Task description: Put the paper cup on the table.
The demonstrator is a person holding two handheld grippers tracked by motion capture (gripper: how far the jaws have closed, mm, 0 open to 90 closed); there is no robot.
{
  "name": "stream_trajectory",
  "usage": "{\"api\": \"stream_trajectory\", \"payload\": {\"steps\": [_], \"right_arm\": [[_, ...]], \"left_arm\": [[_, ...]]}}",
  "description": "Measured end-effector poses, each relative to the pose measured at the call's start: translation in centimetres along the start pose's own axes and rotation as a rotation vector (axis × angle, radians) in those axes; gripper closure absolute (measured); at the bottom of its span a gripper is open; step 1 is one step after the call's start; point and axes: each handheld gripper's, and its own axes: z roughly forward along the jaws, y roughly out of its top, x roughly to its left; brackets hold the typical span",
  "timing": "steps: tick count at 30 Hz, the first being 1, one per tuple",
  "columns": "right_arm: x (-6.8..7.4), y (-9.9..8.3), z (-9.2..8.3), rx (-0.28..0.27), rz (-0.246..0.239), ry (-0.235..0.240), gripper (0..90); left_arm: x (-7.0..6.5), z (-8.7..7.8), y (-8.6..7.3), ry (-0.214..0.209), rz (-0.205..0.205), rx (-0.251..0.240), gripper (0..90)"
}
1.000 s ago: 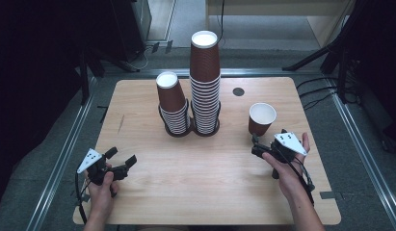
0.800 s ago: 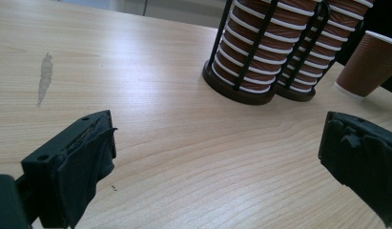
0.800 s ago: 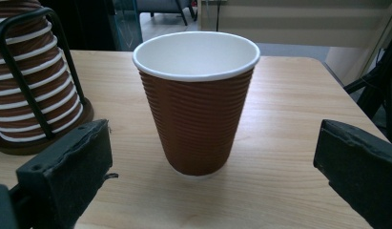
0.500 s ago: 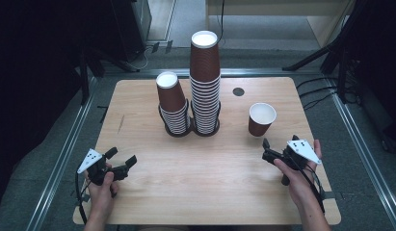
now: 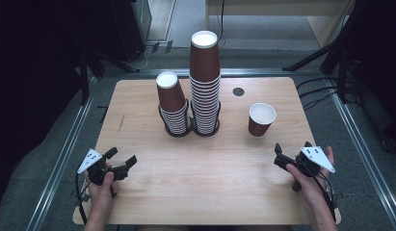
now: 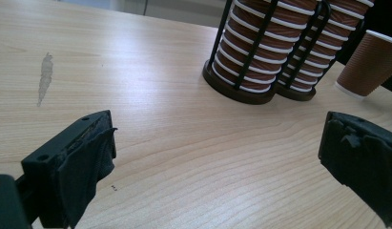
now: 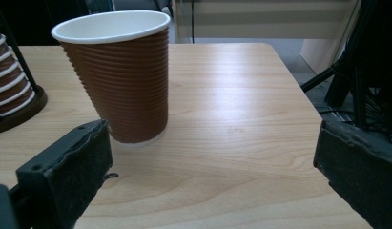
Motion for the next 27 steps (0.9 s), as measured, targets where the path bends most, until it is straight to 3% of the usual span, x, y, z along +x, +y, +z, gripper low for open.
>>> {"api": "stream_trajectory", "payload": {"steps": [27], "right_arm": [[-3.9,-1.8,-2.8,-0.001,-0.011,-0.055,0.0]], "left_arm": [[0.0,0.0,0.0,0.007,-0.002,0.0,0.0]]}}
